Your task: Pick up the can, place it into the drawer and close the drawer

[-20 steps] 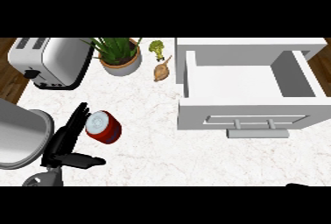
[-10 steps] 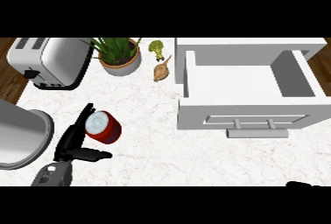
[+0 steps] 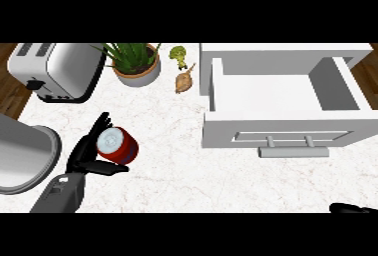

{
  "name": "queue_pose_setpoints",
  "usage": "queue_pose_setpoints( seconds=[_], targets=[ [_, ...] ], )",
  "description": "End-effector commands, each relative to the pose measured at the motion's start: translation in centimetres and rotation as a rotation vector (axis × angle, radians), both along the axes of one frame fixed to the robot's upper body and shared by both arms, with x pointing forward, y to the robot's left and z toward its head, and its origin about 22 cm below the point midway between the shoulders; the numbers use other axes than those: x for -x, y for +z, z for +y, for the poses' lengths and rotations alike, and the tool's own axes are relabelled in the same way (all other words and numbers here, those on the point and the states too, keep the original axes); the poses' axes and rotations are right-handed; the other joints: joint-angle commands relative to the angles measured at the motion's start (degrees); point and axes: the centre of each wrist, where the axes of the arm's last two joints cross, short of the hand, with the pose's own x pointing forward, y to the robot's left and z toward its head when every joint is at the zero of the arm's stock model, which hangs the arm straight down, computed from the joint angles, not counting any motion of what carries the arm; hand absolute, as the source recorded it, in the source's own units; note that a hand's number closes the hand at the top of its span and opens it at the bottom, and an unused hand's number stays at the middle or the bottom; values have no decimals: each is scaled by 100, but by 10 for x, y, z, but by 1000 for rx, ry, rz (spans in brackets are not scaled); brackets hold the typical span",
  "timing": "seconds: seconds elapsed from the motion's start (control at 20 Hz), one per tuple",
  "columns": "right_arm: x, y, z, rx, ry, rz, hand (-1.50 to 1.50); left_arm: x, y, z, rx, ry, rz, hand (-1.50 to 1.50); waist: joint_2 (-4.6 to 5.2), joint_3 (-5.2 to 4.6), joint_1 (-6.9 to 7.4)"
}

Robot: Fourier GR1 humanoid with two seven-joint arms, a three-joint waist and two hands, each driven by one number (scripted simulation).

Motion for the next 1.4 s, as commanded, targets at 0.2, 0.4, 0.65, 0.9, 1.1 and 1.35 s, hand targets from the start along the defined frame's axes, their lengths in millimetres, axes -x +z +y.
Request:
queue_pose_setpoints(
  seconds=[0.2,0.4,0.65,0.9,1.1,1.35],
  targets=[
    [-4,3,-14,7,-7,-29,-150,-15,-4,-17,29,-114,4,-150,24,-4,-60],
    [6,18,-7,6,0,-38,-150,-27,2,-26,48,-137,-3,-150,11,-2,-37],
    [4,17,5,4,-7,-39,-150,-22,-2,-26,113,-212,-4,150,11,-2,-27],
    [0,20,-15,27,-10,-14,-150,-22,-7,-51,145,-238,-53,150,13,-1,-29],
    [-2,12,-5,48,-21,-39,-150,-50,15,-62,165,-196,-67,150,5,1,-14],
    [7,13,-15,16,-44,-26,-150,-54,13,-96,181,153,-66,150,-3,5,-55]
  ],
)
